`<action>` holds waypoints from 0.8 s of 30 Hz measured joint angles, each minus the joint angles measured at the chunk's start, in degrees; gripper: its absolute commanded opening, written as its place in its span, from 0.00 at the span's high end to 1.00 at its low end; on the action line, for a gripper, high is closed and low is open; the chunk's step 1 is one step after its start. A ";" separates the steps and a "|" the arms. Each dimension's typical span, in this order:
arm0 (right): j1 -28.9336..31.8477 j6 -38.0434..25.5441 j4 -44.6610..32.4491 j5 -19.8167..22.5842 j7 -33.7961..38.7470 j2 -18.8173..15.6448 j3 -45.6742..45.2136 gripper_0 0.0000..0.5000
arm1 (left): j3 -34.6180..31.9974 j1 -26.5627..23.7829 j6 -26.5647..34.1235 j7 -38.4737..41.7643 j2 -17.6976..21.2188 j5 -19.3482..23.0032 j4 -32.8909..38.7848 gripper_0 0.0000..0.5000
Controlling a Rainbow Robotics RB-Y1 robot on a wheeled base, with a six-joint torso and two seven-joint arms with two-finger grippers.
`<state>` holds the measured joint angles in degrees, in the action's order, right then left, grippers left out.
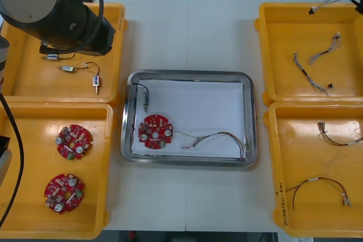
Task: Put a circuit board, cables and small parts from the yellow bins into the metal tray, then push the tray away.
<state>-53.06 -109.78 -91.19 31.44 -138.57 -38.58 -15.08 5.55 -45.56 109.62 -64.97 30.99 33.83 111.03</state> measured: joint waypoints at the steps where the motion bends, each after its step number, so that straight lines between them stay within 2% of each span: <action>1: 0.97 0.00 -2.08 0.98 0.14 0.38 0.09 1.00 | 0.00 0.00 0.00 0.00 0.00 0.00 0.00 0.99; 5: 3.39 -0.02 -8.38 4.12 2.08 1.79 1.28 1.00 | -0.01 0.00 0.00 0.00 -0.03 0.00 0.02 1.00; 9: 4.38 -0.03 -12.38 5.31 2.34 3.43 4.06 1.00 | -0.01 0.01 0.00 0.00 -0.04 0.00 0.03 1.00; 17: 5.07 -0.04 -20.08 8.89 2.36 4.67 14.87 1.00 | -0.02 0.01 0.00 0.00 -0.05 0.01 0.03 1.00; 24: 5.09 -0.04 -21.63 14.34 4.18 4.96 22.31 1.00 | -0.03 0.01 0.01 0.00 -0.06 0.01 0.04 1.00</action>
<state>-47.97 -109.82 -112.83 45.78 -134.39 -33.62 7.23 5.52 -45.55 109.63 -64.96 30.94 33.84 111.07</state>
